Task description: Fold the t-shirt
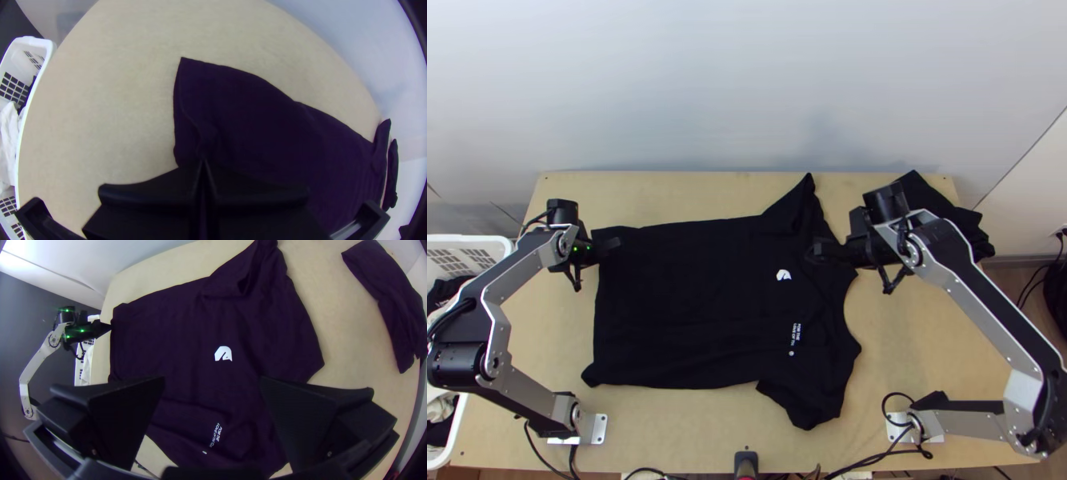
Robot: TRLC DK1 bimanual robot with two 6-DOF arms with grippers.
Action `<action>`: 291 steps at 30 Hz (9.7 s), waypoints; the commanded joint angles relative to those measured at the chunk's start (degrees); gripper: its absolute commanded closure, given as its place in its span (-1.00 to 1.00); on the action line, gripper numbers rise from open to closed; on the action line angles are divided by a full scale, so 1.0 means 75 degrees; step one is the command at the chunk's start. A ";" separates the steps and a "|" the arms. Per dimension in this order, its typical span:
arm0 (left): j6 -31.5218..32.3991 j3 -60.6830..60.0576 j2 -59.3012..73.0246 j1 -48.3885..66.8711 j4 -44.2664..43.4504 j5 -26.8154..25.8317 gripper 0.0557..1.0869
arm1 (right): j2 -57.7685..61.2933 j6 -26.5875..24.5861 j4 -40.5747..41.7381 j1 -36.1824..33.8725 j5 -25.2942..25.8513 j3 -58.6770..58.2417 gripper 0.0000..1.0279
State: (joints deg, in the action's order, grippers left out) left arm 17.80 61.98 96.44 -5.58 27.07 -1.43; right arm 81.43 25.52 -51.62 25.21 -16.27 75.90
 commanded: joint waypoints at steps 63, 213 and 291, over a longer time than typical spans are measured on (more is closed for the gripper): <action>0.0005 0.1885 0.0172 -0.0087 0.0574 0.0132 0.92 | 0.4612 0.0289 0.1820 0.0107 0.1068 0.2829 -0.93; -0.1178 -0.1631 -0.2324 -0.0521 -0.0598 -0.0032 0.92 | 0.1412 -0.1574 0.2101 0.1830 0.3552 -0.0921 0.94; -0.3299 -0.3998 -0.4609 -0.1095 0.1676 -0.0219 -0.11 | -0.0861 -0.0824 0.0273 0.1525 0.3166 -0.1296 -0.93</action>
State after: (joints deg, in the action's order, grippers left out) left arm -7.55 32.69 60.12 -15.00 41.17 -2.79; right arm 75.24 19.46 -49.54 36.47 7.44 66.37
